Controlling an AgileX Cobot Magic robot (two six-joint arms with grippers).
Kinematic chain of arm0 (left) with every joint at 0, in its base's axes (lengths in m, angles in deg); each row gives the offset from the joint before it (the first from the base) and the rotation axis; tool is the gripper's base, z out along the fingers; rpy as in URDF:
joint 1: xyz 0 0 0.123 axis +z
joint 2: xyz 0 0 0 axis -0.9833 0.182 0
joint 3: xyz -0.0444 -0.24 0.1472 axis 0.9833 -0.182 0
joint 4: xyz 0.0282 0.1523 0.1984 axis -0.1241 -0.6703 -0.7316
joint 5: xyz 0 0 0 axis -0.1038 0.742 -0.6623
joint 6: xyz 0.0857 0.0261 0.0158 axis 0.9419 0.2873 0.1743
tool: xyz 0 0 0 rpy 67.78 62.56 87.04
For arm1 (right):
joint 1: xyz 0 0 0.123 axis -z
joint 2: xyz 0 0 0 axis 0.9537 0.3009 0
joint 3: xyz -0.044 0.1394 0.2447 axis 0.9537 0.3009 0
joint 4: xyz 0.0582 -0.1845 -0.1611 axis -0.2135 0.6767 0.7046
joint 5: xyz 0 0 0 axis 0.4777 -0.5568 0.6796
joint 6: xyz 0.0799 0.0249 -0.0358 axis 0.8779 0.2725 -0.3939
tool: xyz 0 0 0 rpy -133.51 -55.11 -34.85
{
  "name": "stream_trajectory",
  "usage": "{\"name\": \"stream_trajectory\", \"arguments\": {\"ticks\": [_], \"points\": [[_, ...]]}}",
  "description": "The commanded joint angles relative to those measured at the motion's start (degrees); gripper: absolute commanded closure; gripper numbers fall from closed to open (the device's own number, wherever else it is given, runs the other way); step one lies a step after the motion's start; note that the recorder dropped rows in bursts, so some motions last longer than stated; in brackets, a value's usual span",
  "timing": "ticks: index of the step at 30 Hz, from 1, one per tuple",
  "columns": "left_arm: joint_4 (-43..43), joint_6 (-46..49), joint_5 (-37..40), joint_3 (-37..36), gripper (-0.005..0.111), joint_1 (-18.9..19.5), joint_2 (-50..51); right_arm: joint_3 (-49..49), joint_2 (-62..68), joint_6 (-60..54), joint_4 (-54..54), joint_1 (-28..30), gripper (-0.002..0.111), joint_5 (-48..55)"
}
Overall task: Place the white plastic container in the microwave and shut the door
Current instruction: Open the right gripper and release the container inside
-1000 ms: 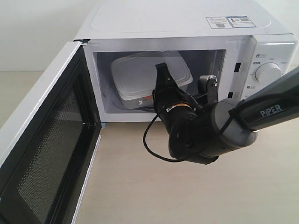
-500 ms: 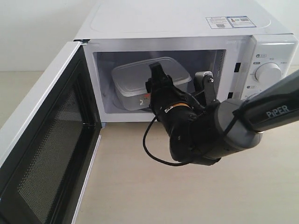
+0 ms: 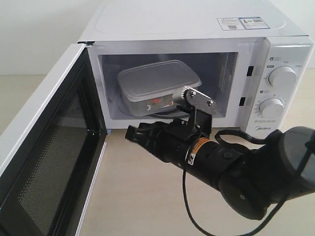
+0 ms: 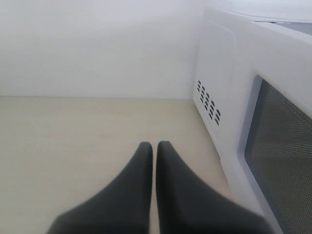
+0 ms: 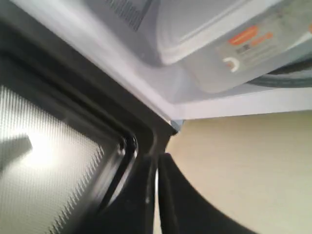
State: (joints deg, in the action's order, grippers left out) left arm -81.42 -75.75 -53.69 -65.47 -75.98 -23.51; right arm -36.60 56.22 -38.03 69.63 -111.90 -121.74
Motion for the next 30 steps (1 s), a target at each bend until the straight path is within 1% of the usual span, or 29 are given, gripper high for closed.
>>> {"name": "stream_trajectory", "arguments": {"ticks": [1, 3, 7, 11, 15, 21, 26, 30], "points": [[0.00, -0.14, -0.26, 0.13, 0.103, -0.20, 0.21, 0.27, -0.68, -21.91, 2.07, -0.07, 0.108, -0.50], [0.00, -0.14, -0.26, 0.13, 0.103, -0.20, 0.21, -1.12, -0.43, -31.08, -1.09, -0.07, 0.108, -1.86], [0.00, -0.14, -0.26, 0.13, 0.103, -0.20, 0.21, -5.44, 1.78, -38.07, -2.52, -0.07, 0.108, -1.50], [0.00, -0.14, -0.26, 0.13, 0.103, -0.20, 0.21, -9.26, 5.16, -38.58, -4.16, 0.26, 0.108, -1.36], [0.00, -0.14, -0.26, 0.13, 0.103, -0.20, 0.21, -11.86, 7.86, -39.74, -9.37, 0.26, 0.108, -1.71], [0.00, -0.14, -0.26, 0.13, 0.103, -0.20, 0.21, -13.66, 10.83, -41.79, -12.69, 0.61, 0.108, -3.32], [0.00, -0.14, -0.26, 0.13, 0.103, -0.20, 0.21, -16.21, 12.51, -46.19, -16.41, 0.94, 0.108, -3.98], [0.00, -0.14, -0.26, 0.13, 0.103, -0.20, 0.21, -18.35, 14.11, -46.19, -17.34, 1.13, 0.108, -3.53]]}}
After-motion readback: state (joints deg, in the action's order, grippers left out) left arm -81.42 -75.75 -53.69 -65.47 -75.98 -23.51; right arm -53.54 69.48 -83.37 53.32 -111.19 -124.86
